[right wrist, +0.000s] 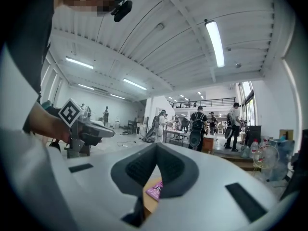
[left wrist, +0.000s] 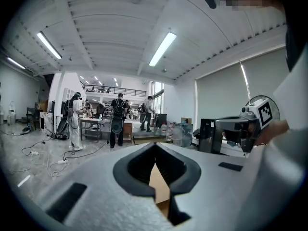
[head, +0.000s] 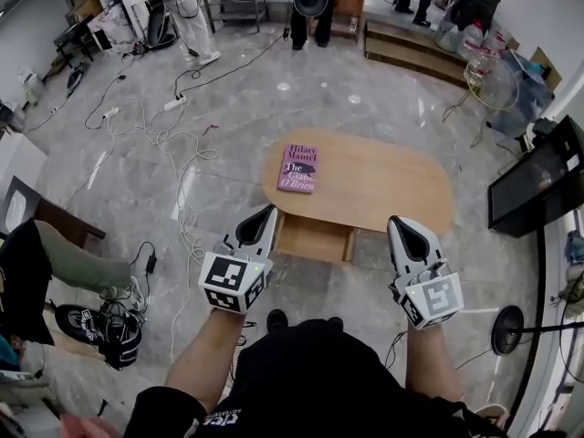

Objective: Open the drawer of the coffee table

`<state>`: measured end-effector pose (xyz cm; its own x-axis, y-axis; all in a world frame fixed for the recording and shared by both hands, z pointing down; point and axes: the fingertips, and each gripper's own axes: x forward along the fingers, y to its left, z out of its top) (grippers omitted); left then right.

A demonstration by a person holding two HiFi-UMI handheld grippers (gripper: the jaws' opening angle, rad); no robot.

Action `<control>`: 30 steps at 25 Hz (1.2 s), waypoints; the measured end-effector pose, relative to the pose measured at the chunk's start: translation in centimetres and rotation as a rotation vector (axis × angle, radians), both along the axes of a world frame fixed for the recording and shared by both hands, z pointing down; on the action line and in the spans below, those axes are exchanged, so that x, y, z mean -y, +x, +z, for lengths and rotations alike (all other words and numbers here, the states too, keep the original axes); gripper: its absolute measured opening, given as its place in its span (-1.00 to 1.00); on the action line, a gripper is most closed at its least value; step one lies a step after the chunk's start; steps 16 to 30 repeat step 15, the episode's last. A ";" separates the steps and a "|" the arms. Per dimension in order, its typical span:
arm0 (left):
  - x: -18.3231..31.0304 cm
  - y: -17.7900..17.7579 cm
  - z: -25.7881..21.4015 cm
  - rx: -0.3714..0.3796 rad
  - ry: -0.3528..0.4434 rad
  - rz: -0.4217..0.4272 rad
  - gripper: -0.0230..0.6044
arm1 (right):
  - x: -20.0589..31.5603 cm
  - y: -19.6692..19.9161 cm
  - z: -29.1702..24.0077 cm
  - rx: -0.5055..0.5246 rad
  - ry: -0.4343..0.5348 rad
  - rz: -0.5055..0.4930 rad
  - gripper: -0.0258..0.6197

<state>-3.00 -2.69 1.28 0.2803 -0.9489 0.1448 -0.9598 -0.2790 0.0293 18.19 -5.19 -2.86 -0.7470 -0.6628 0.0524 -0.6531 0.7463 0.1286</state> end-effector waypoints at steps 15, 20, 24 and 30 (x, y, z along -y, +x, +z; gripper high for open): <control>-0.4 1.9 0.0 0.012 -0.002 -0.007 -0.91 | -0.7 1.8 0.6 -0.010 0.002 -0.017 -0.92; -0.4 1.9 0.0 0.012 -0.002 -0.007 -0.91 | -0.7 1.8 0.6 -0.010 0.002 -0.017 -0.92; -0.4 1.9 0.0 0.012 -0.002 -0.007 -0.91 | -0.7 1.8 0.6 -0.010 0.002 -0.017 -0.92; -0.4 1.9 0.0 0.012 -0.002 -0.007 -0.91 | -0.7 1.8 0.6 -0.010 0.002 -0.017 -0.92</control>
